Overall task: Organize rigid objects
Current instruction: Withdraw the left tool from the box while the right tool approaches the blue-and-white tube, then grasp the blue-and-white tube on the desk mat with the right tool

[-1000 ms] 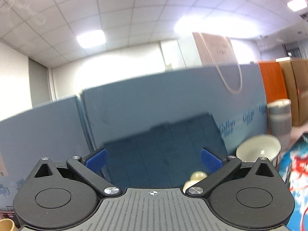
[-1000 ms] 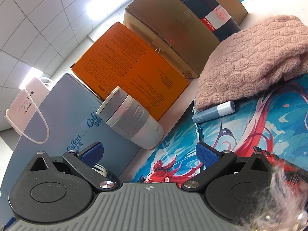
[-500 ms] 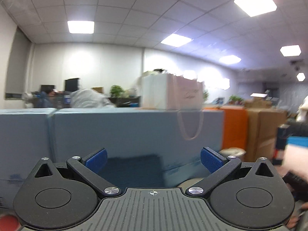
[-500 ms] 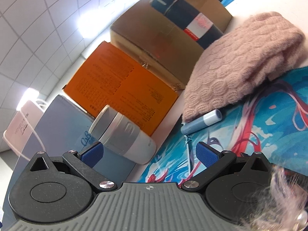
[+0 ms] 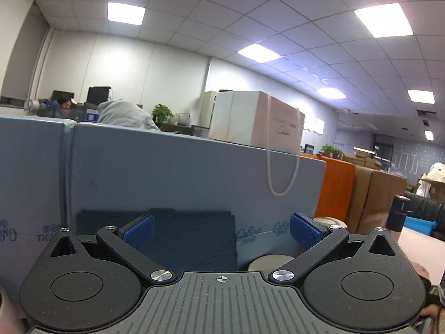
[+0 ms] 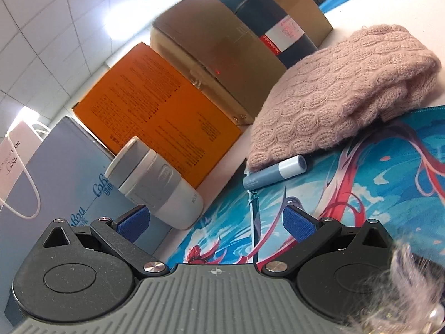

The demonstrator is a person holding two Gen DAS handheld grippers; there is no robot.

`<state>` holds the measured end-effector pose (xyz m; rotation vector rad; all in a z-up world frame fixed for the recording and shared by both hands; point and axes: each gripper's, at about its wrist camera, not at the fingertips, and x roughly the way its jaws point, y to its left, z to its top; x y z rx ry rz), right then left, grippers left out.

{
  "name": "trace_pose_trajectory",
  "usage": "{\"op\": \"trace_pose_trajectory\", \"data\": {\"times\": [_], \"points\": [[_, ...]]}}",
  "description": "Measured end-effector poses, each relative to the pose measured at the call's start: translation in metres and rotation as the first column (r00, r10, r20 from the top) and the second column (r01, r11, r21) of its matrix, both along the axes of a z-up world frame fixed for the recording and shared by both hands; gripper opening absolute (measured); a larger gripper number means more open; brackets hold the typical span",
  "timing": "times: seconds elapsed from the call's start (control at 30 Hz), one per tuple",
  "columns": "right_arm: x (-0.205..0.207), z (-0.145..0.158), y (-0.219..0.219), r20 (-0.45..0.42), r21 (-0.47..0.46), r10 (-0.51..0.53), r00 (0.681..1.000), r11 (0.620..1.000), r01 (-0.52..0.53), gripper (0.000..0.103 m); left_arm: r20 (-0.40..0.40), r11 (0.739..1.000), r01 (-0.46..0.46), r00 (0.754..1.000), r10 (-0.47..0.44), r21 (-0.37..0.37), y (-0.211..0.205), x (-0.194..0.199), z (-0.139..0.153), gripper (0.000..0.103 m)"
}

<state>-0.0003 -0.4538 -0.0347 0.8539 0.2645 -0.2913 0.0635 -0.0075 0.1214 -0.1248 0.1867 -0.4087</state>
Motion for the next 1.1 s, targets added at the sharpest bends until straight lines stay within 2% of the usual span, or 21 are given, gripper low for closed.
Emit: {"op": "trace_pose_trajectory", "data": {"times": [0.07,0.1,0.2,0.3,0.43,0.5,0.6,0.7,0.87,0.97,1.03,1.1], "points": [[0.009,0.01,-0.004,-0.103,-0.026,0.086,0.991,0.996,-0.089,0.103,0.025,0.999,0.023,0.999,-0.024,0.036,0.003,-0.006,0.0,0.103],[0.011,0.016,-0.004,-0.151,-0.069,0.104,0.983,0.991,-0.115,0.103,0.038,0.998,0.046,0.998,-0.048,0.045,0.005,-0.008,0.0,0.103],[0.017,0.03,0.002,-0.233,-0.221,0.057,0.971,0.969,-0.11,0.103,0.05,0.995,0.091,0.994,-0.093,0.035,0.008,-0.01,-0.001,0.103],[0.029,0.029,0.0,-0.281,-0.227,-0.032,0.959,0.973,-0.034,0.103,0.04,0.996,0.076,0.996,-0.077,0.04,0.007,-0.008,-0.002,0.103],[0.047,0.023,-0.003,-0.277,-0.153,-0.085,0.957,0.987,0.043,0.103,0.03,0.996,0.075,0.997,-0.076,0.037,0.008,-0.006,-0.003,0.103],[0.058,0.019,-0.002,-0.306,-0.157,-0.112,0.945,0.985,0.066,0.103,0.016,0.996,0.088,0.996,-0.089,0.033,0.006,-0.003,-0.005,0.103],[0.074,0.015,0.002,-0.348,-0.205,-0.17,0.922,0.973,0.102,0.103,-0.018,0.994,0.109,0.994,-0.108,0.03,0.0,0.004,-0.009,0.103],[0.083,0.014,0.005,-0.38,-0.241,-0.22,0.899,0.961,0.133,0.103,-0.041,0.993,0.105,0.994,-0.103,0.061,-0.009,0.007,-0.013,0.103],[0.101,0.01,0.013,-0.427,-0.33,-0.314,0.848,0.927,0.176,0.102,-0.045,0.987,0.14,0.99,-0.136,0.083,-0.019,0.005,-0.016,0.103],[0.11,0.006,0.017,-0.444,-0.404,-0.399,0.802,0.888,0.219,0.096,-0.043,0.985,0.156,0.987,-0.153,0.075,-0.02,0.004,-0.016,0.103],[0.113,0.002,0.019,-0.441,-0.439,-0.436,0.785,0.867,0.235,0.094,-0.042,0.984,0.166,0.986,-0.164,0.069,-0.021,0.004,-0.015,0.103],[0.117,-0.001,0.021,-0.441,-0.477,-0.463,0.769,0.847,0.236,0.086,-0.042,0.983,0.171,0.985,-0.168,0.066,-0.021,0.004,-0.016,0.103]]}}
